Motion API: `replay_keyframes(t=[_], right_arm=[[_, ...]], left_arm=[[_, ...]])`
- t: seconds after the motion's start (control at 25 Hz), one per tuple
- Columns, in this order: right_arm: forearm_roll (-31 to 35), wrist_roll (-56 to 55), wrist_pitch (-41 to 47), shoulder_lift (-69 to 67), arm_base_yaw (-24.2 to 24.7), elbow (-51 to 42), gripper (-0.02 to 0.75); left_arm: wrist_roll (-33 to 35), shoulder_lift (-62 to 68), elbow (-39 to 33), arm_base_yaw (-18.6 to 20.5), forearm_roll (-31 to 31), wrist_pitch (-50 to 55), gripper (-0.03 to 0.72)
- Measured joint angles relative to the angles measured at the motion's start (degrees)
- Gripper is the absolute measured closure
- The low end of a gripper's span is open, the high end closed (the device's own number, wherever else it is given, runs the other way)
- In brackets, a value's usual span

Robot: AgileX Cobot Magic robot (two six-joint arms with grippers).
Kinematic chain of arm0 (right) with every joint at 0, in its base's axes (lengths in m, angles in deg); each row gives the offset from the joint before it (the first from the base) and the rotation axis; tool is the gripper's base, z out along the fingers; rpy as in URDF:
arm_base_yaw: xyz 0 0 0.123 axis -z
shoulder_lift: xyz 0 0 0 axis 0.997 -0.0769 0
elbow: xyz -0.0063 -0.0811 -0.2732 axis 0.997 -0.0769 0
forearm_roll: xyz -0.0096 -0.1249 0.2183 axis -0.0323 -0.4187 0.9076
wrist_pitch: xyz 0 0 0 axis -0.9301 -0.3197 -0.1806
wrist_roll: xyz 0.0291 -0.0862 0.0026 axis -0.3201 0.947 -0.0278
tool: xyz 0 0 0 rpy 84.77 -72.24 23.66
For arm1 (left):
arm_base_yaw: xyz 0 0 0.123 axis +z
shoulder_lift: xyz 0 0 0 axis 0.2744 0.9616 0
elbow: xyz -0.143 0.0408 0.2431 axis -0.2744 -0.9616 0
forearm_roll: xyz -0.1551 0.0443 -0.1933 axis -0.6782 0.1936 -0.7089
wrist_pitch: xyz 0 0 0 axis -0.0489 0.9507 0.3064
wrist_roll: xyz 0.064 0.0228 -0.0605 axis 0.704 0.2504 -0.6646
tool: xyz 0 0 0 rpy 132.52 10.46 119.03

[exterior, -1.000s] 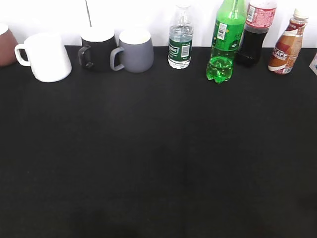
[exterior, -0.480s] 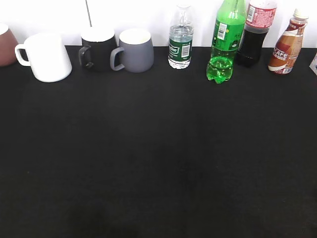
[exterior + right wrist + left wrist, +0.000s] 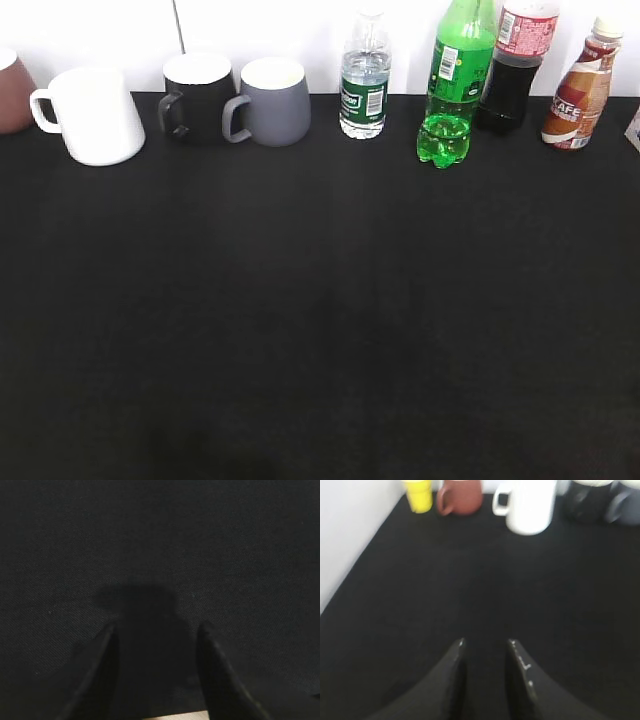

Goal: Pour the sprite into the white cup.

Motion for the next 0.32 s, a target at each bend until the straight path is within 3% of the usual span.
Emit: replay_keyframes(t=[0.32], right_arm=[[0.0,0.0,-0.1,0.0,0.0,0.0,0.362]], left_arm=[[0.0,-4.8,0.0,-5.2,0.0,0.0,0.48]])
